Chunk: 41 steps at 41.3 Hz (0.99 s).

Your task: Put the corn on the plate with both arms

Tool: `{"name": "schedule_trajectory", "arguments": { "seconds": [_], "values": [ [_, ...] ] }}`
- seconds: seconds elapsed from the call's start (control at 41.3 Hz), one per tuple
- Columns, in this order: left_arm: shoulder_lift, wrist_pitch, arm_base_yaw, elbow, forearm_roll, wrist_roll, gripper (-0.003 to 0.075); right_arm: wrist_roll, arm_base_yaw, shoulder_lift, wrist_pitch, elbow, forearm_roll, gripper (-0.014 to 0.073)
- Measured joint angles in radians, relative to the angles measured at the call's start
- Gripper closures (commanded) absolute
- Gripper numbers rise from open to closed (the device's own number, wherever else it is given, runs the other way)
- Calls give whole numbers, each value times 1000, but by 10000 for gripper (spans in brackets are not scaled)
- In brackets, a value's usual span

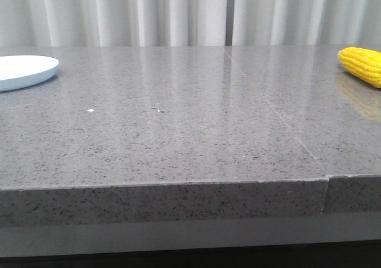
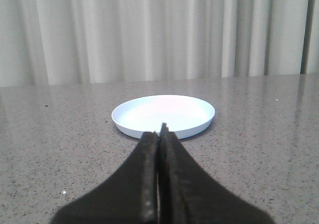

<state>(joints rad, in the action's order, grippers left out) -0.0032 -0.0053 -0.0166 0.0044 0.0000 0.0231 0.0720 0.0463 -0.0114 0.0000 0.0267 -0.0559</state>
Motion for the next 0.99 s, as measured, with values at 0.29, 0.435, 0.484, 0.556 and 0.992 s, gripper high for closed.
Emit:
{"name": "schedule_trajectory", "arguments": {
  "seconds": [0.29, 0.435, 0.484, 0.556, 0.992],
  "values": [
    [0, 0, 0, 0, 0, 0, 740, 0, 0, 0, 0, 0, 0, 662],
    [0, 0, 0, 0, 0, 0, 740, 0, 0, 0, 0, 0, 0, 662],
    [0, 0, 0, 0, 0, 0, 740, 0, 0, 0, 0, 0, 0, 662],
    [0, 0, 0, 0, 0, 0, 741, 0, 0, 0, 0, 0, 0, 662],
    [0, -9, 0, -5, 0, 0, 740, 0, 0, 0, 25, -26, 0, 662]
  ]
}}
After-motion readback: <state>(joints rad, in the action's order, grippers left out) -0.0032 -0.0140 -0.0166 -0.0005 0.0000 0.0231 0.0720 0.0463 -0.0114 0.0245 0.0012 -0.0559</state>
